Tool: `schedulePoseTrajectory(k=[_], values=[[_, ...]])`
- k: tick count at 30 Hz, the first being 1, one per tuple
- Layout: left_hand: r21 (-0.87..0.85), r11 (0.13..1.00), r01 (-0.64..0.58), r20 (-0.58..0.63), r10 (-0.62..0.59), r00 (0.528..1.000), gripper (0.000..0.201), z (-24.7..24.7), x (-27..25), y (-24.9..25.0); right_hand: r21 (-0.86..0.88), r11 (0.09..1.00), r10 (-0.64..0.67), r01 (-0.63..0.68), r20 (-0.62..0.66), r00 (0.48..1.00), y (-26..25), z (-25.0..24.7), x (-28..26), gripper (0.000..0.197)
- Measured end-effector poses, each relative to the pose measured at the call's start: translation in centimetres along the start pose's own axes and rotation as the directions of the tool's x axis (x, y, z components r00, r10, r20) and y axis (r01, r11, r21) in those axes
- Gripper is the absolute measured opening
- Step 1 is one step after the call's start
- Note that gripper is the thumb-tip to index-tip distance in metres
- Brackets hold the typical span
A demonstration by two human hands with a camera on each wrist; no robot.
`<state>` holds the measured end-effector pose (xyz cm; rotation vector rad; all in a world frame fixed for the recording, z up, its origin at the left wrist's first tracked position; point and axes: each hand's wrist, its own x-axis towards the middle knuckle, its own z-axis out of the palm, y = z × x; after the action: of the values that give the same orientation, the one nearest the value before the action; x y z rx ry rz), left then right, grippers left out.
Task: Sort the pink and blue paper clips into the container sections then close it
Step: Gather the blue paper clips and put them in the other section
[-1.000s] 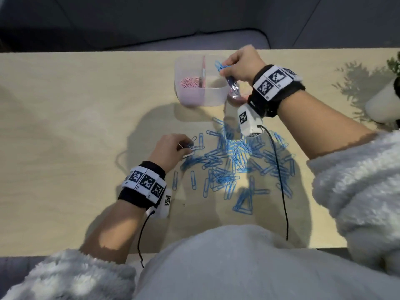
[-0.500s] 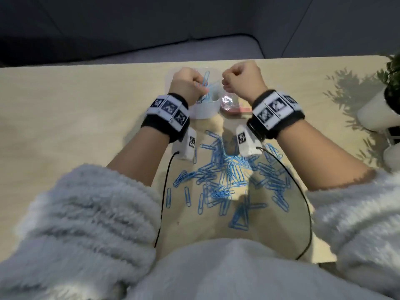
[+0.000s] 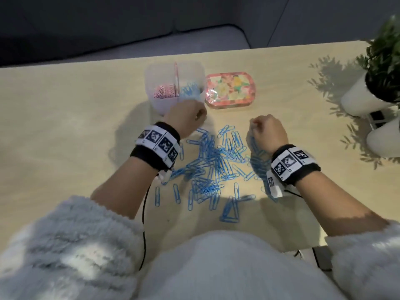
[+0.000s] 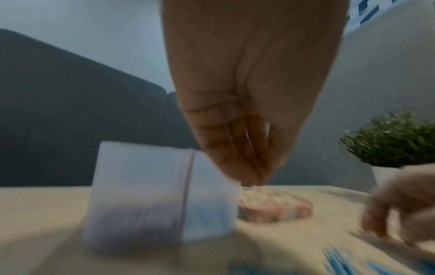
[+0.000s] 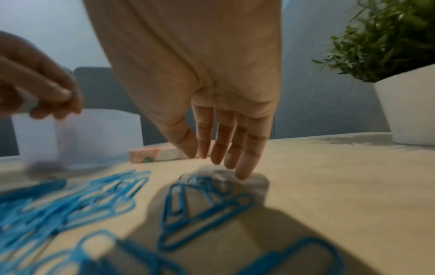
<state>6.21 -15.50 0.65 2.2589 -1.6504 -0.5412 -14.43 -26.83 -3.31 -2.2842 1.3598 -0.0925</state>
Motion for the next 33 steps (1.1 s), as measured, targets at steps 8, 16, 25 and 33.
schedulePoseTrajectory(k=[8, 16, 25, 33], values=[[0.176, 0.982, -0.067, 0.209, 0.029, 0.977, 0.058, 5.6, -4.6, -1.4, -0.218, 0.907, -0.326, 0.360, 0.176, 0.929, -4.9, 4.3, -2.7, 0.030], [0.163, 0.987, -0.010, 0.182, -0.020, 0.983, 0.074, 5.4, -7.1, -2.0, -0.091, 0.943, -0.283, 0.320, 0.288, 0.915, -4.3, 3.1, -4.1, 0.054], [0.077, 0.994, 0.080, 0.222, -0.096, 0.970, 0.034, 5.1, -5.7, -0.3, 0.016, 0.955, -0.288, 0.296, 0.285, 0.914, -6.9, 5.5, -5.2, 0.051], [-0.112, 0.974, 0.197, 0.170, -0.177, 0.970, 0.015, 5.0, -6.5, -1.4, 0.280, 0.958, -0.144, 0.057, 0.304, 0.942, -6.7, 4.8, -3.1, 0.016]])
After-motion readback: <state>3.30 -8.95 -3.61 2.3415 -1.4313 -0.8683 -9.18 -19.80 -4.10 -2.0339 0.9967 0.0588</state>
